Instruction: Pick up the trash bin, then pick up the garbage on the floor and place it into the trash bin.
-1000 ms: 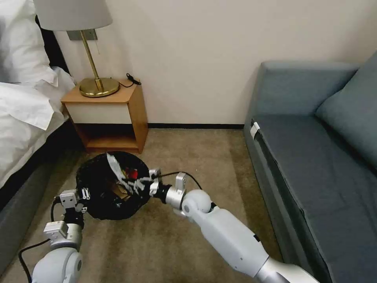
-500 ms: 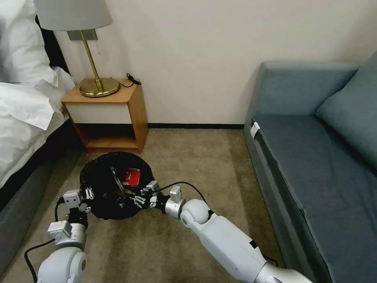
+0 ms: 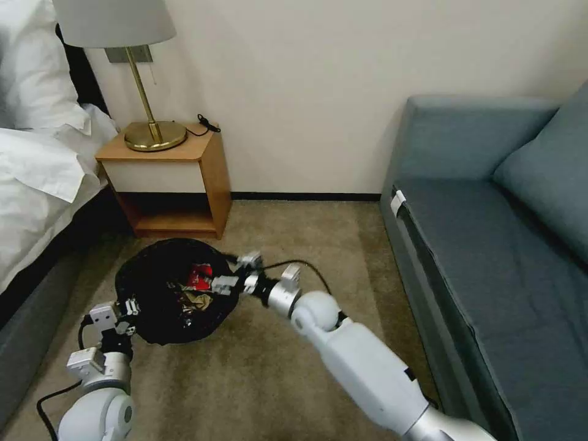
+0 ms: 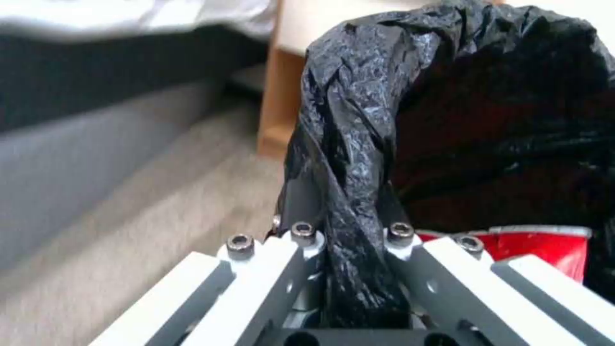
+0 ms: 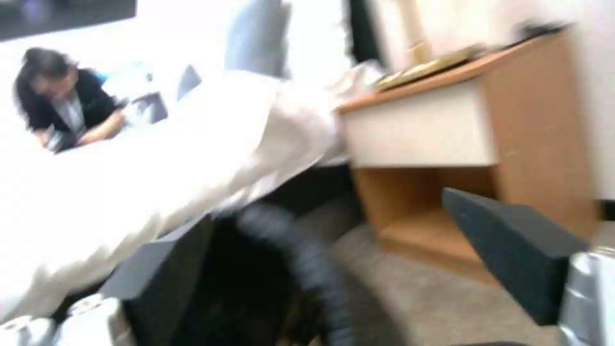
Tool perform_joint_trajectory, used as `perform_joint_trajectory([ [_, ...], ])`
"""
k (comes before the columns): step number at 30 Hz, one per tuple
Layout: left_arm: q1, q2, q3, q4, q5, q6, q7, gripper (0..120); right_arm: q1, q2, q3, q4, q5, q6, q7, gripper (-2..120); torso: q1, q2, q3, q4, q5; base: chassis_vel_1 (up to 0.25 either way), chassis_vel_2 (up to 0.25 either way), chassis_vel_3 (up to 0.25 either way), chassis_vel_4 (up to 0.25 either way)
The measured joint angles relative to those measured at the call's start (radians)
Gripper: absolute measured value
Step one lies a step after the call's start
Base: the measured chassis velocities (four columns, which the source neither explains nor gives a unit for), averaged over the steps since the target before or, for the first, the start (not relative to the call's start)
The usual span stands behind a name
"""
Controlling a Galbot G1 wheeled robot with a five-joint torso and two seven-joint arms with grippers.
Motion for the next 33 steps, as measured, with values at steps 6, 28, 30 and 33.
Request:
perform_joint_trajectory([
  [6,-0.010,-0.018,0.002,0.003,-0.122,0.014,-0.075,3,-0.075,-0.004,0.115,-0.002,0.010,0.004,0.007,100,0.000,0.000,0.000,-0.0004,0.0001,0.000,0.000,0.000,0.000],
  [28,-0.056,0.032,0.044,0.076,-0.455,0.123,-0.171,8,-0.238,0.004,0.287,0.079,-0.008,0.024,-0.007,100,0.000,0.000,0.000,-0.0002,-0.0006,0.000,0.000,0.000,0.000],
  [30,-0.056,0.033,0.044,0.075,-0.455,0.124,-0.170,10,-0.239,0.005,0.289,0.080,-0.009,0.024,-0.007,100,0.000,0.000,0.000,-0.0004,-0.0006,0.000,0.000,0.000,0.000],
  [33,-0.055,0.053,0.045,0.058,-0.435,0.135,-0.148,26,-0.253,0.003,0.306,0.099,-0.015,0.024,-0.003,100,0.000,0.000,0.000,-0.0003,-0.0002,0.000,0.000,0.000,0.000],
])
